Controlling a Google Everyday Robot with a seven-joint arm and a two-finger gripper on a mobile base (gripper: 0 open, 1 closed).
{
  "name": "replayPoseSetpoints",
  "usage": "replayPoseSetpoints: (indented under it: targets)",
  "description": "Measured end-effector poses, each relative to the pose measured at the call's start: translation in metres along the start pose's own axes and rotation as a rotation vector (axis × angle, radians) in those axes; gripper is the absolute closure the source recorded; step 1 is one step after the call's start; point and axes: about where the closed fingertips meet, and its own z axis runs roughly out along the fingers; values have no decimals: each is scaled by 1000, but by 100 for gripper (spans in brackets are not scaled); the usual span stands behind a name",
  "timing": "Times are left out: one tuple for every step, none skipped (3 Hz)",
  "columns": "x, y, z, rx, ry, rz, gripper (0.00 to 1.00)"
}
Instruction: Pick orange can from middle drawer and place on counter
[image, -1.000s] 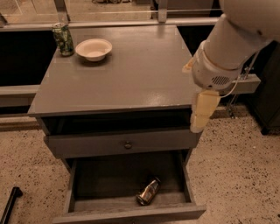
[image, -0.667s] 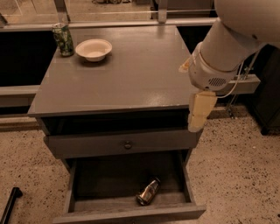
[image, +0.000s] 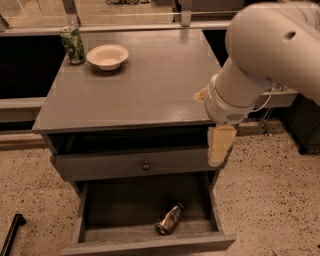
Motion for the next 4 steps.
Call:
replayPoseSetpoints:
  targets:
    - [-2, -6, 11, 45, -13, -40, 0]
    - [3, -4, 33, -8, 14, -37, 0]
    - [-4, 26, 55, -28, -14, -104, 0]
    - [17, 56, 78, -28, -7, -156, 0]
